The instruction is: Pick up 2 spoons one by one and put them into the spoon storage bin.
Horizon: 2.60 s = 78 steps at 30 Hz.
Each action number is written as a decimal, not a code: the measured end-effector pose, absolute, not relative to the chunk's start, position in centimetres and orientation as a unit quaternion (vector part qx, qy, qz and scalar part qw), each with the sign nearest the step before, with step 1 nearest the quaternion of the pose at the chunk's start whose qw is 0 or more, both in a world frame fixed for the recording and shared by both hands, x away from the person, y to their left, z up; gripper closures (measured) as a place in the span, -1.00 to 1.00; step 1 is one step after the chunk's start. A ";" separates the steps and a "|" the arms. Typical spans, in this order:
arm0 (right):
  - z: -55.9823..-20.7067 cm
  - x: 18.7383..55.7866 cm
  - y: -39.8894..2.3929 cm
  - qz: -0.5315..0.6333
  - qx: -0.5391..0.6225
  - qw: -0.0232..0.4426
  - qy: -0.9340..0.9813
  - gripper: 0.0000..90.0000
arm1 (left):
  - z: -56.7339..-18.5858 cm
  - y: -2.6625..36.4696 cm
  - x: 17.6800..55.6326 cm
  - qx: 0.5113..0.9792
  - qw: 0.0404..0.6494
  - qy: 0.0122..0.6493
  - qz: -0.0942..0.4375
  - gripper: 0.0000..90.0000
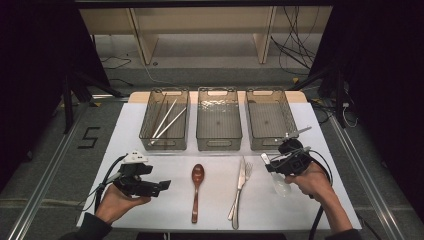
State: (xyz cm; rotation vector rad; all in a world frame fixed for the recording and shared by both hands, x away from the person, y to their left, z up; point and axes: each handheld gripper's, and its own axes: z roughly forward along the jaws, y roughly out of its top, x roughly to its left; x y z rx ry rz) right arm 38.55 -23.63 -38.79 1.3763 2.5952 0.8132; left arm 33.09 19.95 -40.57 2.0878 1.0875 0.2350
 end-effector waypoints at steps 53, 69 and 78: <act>-33.5 48.9 -14.8 0.302 0.446 0.100 0.837 0.92 | -40.7 19.9 33.1 0.817 0.382 0.423 0.091 -0.67; -33.6 52.1 -12.9 0.291 0.448 0.117 0.837 0.92 | -40.8 19.9 33.1 0.820 0.381 0.419 0.087 -0.67; -34.1 53.3 -11.9 0.284 0.452 0.130 0.836 0.92 | -40.8 19.8 33.0 0.821 0.380 0.416 0.087 -0.67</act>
